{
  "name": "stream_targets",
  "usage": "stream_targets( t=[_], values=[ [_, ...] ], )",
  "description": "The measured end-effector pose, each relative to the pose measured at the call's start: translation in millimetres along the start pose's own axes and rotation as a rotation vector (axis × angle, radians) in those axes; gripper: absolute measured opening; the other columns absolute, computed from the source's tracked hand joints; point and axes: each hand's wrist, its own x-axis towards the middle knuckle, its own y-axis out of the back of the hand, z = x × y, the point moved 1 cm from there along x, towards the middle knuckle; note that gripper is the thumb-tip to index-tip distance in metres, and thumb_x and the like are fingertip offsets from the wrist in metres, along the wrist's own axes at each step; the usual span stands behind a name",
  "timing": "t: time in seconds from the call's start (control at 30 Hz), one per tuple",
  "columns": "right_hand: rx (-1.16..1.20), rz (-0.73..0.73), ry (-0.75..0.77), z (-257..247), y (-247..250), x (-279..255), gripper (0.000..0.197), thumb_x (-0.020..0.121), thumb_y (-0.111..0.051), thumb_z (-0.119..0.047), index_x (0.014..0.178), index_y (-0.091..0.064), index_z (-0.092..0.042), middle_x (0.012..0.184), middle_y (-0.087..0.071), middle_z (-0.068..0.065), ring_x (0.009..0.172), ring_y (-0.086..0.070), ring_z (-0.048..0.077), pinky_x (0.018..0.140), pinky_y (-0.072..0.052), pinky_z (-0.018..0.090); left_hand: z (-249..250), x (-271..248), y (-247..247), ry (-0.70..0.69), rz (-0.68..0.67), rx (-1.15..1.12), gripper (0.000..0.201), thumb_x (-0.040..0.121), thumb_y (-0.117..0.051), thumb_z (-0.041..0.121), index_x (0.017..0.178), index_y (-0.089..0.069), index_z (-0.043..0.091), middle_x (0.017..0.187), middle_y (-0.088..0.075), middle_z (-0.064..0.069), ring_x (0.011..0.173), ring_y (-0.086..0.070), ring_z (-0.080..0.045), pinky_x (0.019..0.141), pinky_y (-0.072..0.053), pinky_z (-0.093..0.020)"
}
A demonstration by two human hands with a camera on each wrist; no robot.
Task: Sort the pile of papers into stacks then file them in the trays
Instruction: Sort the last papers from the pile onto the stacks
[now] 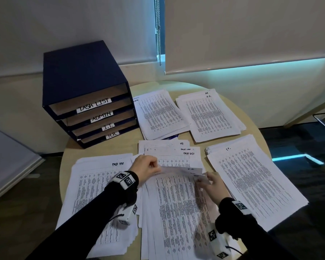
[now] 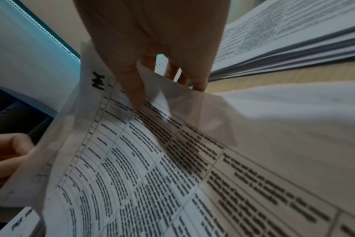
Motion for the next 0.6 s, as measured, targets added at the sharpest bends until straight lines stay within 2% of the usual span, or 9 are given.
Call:
stream_targets(
  t=[0.13,0.2,0.27,0.33,0.37,0.43,0.5,0.57,0.6],
  values=[
    [0.051,0.000,0.030,-9.1,-6.2,-6.2,0.020,0.078,-0.070,-0.003,0.068,-0.057,-0.012,0.075,-0.061,0.006,0.072,-0.058,0.022,0.064,-0.045,0.028,-1.0,2.6,-0.4,0.004,-0.002,0.022,0.026,0.080,-0.075,0.024,0.063,-0.058,0.016,0.072,-0.062,-0.004,0.066,-0.051,-0.009,0.068,-0.050,-0.027],
    [0.067,-0.001,0.032,-11.8,-7.2,-6.2,0.015,0.080,-0.070,-0.005,0.074,-0.057,-0.008,0.076,-0.065,0.007,0.069,-0.058,0.020,0.064,-0.047,0.031,-1.0,3.4,-1.3,0.002,-0.017,0.021,0.029,0.080,-0.075,0.025,0.061,-0.055,0.016,0.068,-0.058,-0.001,0.063,-0.048,-0.009,0.067,-0.048,-0.027],
    [0.080,0.003,0.026,-9.6,-7.3,-2.8,0.018,0.077,-0.070,-0.003,0.076,-0.053,-0.008,0.080,-0.066,0.012,0.073,-0.059,0.022,0.071,-0.048,0.035,-1.0,6.4,-3.0,-0.009,-0.069,0.059,0.034,0.082,-0.070,0.037,0.063,-0.053,0.015,0.066,-0.054,0.002,0.063,-0.046,-0.010,0.066,-0.045,-0.028],
    [0.099,0.022,0.016,-7.2,-7.4,0.8,0.024,0.073,-0.072,-0.002,0.075,-0.049,-0.008,0.078,-0.063,0.013,0.075,-0.059,0.023,0.074,-0.047,0.039,2.1,11.1,-4.1,-0.027,-0.118,0.170,0.040,0.088,-0.053,0.053,0.070,-0.055,0.018,0.076,-0.054,0.004,0.073,-0.049,-0.010,0.070,-0.042,-0.029],
    [0.104,0.032,0.011,-7.1,-7.4,1.5,0.026,0.074,-0.072,-0.002,0.078,-0.048,-0.010,0.081,-0.063,0.010,0.077,-0.060,0.025,0.076,-0.049,0.041,4.4,15.8,-3.4,-0.034,-0.115,0.231,0.041,0.093,-0.043,0.055,0.080,-0.060,0.019,0.088,-0.056,0.003,0.084,-0.049,-0.011,0.076,-0.042,-0.030],
    [0.124,0.052,-0.011,-6.4,-6.7,0.1,0.034,0.078,-0.072,-0.001,0.090,-0.045,-0.018,0.088,-0.065,0.006,0.082,-0.064,0.027,0.079,-0.053,0.046,5.5,29.6,-3.7,-0.023,-0.069,0.317,0.036,0.100,-0.036,0.044,0.119,-0.056,0.021,0.123,-0.050,0.001,0.115,-0.043,-0.016,0.097,-0.037,-0.036],
    [0.160,0.051,-0.007,-7.8,-4.2,-4.2,0.050,0.080,-0.068,0.005,0.110,-0.040,-0.025,0.089,-0.063,-0.002,0.080,-0.064,0.021,0.076,-0.056,0.042,2.4,42.3,-5.9,0.019,-0.098,0.382,0.053,0.100,-0.042,0.033,0.148,-0.025,0.020,0.151,-0.029,-0.001,0.138,-0.025,-0.021,0.113,-0.023,-0.043],
    [0.164,0.012,0.002,-5.4,-0.3,-7.9,0.057,0.081,-0.065,0.007,0.121,-0.039,-0.025,0.091,-0.063,-0.006,0.081,-0.065,0.016,0.070,-0.053,0.029,-3.2,52.3,-10.8,0.047,-0.187,0.452,0.073,0.095,-0.049,0.034,0.153,-0.008,0.020,0.154,-0.024,-0.006,0.141,-0.022,-0.026,0.117,-0.018,-0.045],
    [0.141,-0.008,0.006,-2.4,2.1,-7.3,0.049,0.082,-0.064,0.006,0.117,-0.047,-0.022,0.092,-0.065,-0.005,0.083,-0.066,0.015,0.071,-0.051,0.025,-4.3,54.3,-12.5,0.041,-0.198,0.477,0.073,0.094,-0.051,0.034,0.153,-0.011,0.021,0.147,-0.032,-0.008,0.135,-0.029,-0.027,0.114,-0.024,-0.042]
  ],
)
